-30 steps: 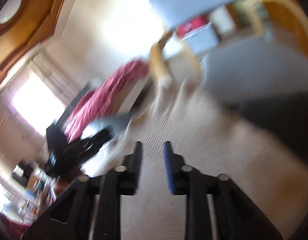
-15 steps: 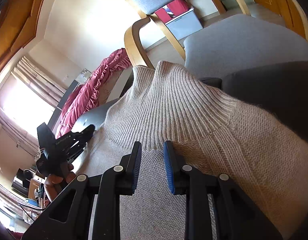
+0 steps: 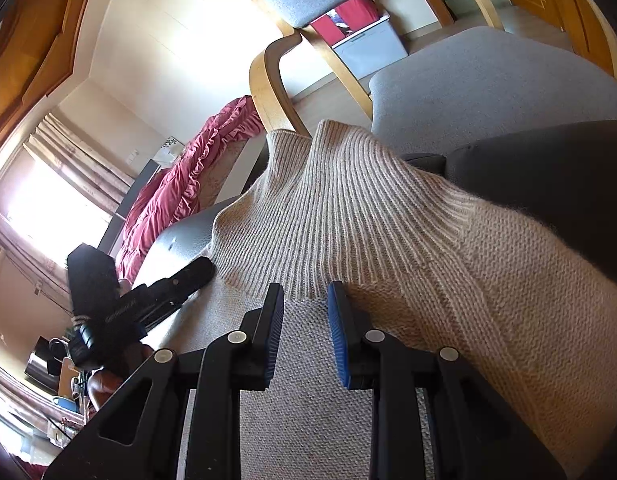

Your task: Fold clothes

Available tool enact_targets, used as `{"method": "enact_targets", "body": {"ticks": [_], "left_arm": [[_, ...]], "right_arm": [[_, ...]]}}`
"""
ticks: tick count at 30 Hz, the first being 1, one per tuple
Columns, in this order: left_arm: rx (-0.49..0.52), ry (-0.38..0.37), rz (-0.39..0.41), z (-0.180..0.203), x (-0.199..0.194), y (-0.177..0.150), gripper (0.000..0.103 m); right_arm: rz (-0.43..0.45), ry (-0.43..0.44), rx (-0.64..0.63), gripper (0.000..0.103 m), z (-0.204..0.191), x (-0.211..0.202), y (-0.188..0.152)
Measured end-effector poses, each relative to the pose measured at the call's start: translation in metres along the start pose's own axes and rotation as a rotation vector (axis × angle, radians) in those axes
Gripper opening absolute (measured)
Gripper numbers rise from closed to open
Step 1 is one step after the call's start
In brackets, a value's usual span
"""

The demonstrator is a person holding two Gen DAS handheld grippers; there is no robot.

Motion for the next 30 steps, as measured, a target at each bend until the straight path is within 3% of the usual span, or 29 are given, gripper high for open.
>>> {"method": "enact_targets", "body": {"ticks": [6,10,13,16,18,21,24,26,27,29,30], "left_arm": [[-0.07,-0.027,-0.007,-0.017,-0.019,-0.002,0.018],[-0.182,-0.035,0.03,-0.052,-0.048,-0.001,0.022],[-0.227,0.039,0.152,-0.082,-0.072,-0.005,0.018],[-0.317,0.194,0.253,-0.103,-0.094,-0.005,0.018],[-0.363,0.239,0.305,-0.109,-0.106,-0.008,0.02],[-0.345,0.213,0.385,-0.099,-0.121,-0.009,0.028],[-0.206,0.05,0.445,-0.061,-0.125,-0.003,0.033],[-0.102,-0.06,0.395,-0.037,-0.112,-0.002,0.036],[-0.064,-0.079,0.311,-0.029,-0.097,-0.003,0.036],[-0.011,-0.057,0.102,-0.02,-0.061,-0.007,0.036],[-0.01,-0.019,0.031,-0.02,-0.048,-0.01,0.028]], "right_arm": [[-0.004,0.016,0.007,0.024,0.001,0.001,-0.001],[-0.005,0.016,0.007,0.024,0.001,0.001,-0.001],[-0.005,0.016,0.007,0.024,0.001,0.0,-0.001],[-0.005,0.015,0.007,0.024,0.002,-0.001,-0.001],[-0.006,0.014,0.005,0.024,0.002,-0.001,-0.001],[-0.004,0.011,0.001,0.024,0.001,-0.002,-0.001],[-0.004,0.056,-0.043,0.028,-0.009,-0.006,-0.003],[-0.044,0.177,-0.106,0.028,-0.028,-0.006,-0.01],[-0.075,0.246,-0.142,0.032,-0.038,-0.006,-0.014],[-0.197,0.332,-0.22,0.044,-0.058,0.007,-0.033],[-0.255,0.322,-0.25,0.052,-0.063,0.015,-0.042]]}}
Point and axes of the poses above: each gripper's, at about its wrist camera, not at the fingertips, and x roughly the way its jaws point, z to its right, y to its top, the point moved 3 cm from there along x, roughly the way its jaws point, and after that the axes turned 9 degrees about x, right-handed, at the moved point
